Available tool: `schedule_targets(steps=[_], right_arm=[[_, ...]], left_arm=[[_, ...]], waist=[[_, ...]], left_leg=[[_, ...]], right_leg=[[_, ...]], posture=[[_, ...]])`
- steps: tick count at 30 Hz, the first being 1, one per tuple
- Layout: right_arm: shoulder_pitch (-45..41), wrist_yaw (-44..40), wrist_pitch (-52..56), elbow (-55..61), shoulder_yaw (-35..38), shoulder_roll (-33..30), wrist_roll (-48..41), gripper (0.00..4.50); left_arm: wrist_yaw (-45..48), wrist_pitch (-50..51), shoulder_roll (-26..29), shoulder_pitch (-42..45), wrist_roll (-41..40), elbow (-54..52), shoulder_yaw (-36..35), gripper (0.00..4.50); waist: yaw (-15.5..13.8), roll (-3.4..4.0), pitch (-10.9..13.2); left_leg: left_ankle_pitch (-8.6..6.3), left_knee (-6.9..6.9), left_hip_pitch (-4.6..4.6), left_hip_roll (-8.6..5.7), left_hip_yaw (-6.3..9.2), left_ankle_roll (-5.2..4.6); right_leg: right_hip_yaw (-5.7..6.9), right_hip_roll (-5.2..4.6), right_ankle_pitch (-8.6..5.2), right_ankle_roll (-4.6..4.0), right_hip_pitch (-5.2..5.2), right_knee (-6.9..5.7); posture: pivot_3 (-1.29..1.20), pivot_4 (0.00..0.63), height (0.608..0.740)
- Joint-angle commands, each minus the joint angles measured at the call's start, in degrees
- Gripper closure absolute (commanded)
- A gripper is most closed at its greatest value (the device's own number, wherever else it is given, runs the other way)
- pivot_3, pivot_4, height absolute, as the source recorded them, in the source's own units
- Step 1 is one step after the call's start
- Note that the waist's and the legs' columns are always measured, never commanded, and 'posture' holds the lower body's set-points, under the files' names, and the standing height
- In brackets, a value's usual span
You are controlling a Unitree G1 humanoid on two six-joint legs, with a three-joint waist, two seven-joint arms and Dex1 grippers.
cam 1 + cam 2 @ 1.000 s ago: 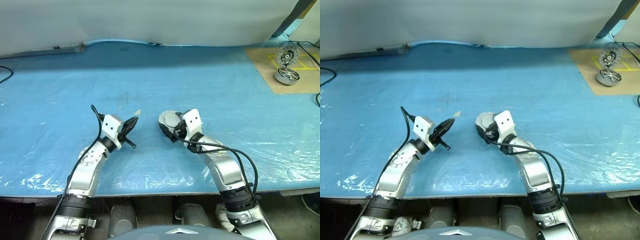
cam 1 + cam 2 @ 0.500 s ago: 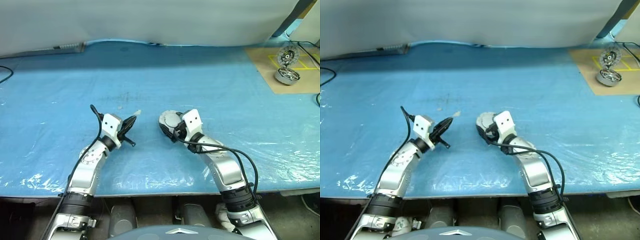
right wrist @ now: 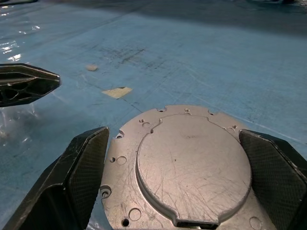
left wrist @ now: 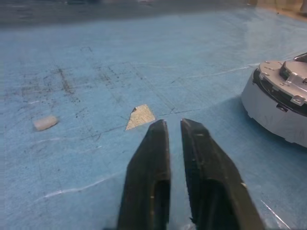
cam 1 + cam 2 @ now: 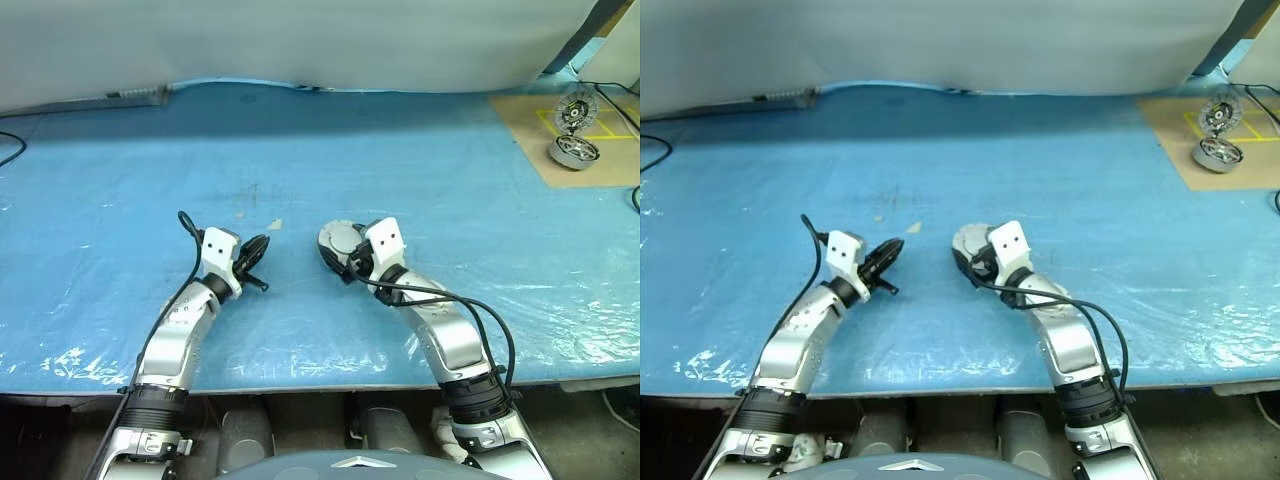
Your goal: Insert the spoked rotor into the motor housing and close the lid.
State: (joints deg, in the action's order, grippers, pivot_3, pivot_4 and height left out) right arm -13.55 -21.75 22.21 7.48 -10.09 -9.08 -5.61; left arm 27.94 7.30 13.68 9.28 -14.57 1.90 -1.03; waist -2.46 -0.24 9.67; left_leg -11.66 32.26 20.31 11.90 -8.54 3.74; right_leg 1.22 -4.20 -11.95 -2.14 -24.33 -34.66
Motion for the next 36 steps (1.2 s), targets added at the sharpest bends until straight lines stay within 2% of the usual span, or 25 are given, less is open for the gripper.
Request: schedule_targets(steps=[1, 4, 30, 34, 36], right_arm=[[-0.9, 0.5, -0.7, 0.8, 1.4, 0.4, -0.8, 0.0], [-1.5, 1.3, -1.0, 0.1, 1.4, 0.5, 0.0, 0.0], [-1.5, 1.7, -1.1, 0.5, 1.0, 0.3, 0.3, 0.0], [-1.6, 1.8, -1.3, 0.3, 0.9, 0.5, 0.3, 0.0], [-1.7, 1.9, -1.3, 0.2, 0.9, 0.6, 0.3, 0.0]], left_arm=[[-1.4, -1.4, 0.7, 1.1, 0.8, -1.7, -1.4, 2.89], [-2.6, -2.6, 1.0, 2.2, 3.0, -0.5, -0.9, 1.86], [-1.1, -2.8, 1.0, 2.7, 3.5, 0.9, -0.2, 1.86], [-1.0, -2.5, 0.9, 2.7, 3.4, 0.7, -0.3, 3.13], [-1.4, -2.4, 1.0, 2.7, 3.8, 0.6, -0.3, 3.9]], waist=[[0.0, 0.0, 0.0], [0.0, -0.01, 0.0], [0.0, -0.01, 0.0], [0.0, -0.01, 0.0], [0.0, -0.01, 0.0]], left_leg=[[0.0, 0.0, 0.0, 0.0, 0.0, 0.0], [0.0, 0.0, 0.01, 0.0, 0.0, 0.0], [0.0, 0.0, 0.03, 0.0, 0.01, 0.01], [0.0, 0.0, 0.03, 0.0, 0.01, 0.01], [0.0, -0.01, 0.03, 0.0, 0.01, 0.01]], right_leg=[[0.0, 0.0, 0.0, 0.0, 0.0, 0.0], [0.01, 0.0, 0.0, 0.0, 0.0, 0.0], [0.0, 0.0, -0.01, 0.02, -0.01, 0.0], [0.01, 0.0, -0.01, 0.02, -0.01, 0.0], [0.0, 0.0, -0.01, 0.02, -0.01, 0.0]], posture=[[0.0, 0.15, 0.74], [0.0, 0.15, 0.74], [0.0, 0.15, 0.74], [0.0, 0.15, 0.74], [0.0, 0.15, 0.74]])
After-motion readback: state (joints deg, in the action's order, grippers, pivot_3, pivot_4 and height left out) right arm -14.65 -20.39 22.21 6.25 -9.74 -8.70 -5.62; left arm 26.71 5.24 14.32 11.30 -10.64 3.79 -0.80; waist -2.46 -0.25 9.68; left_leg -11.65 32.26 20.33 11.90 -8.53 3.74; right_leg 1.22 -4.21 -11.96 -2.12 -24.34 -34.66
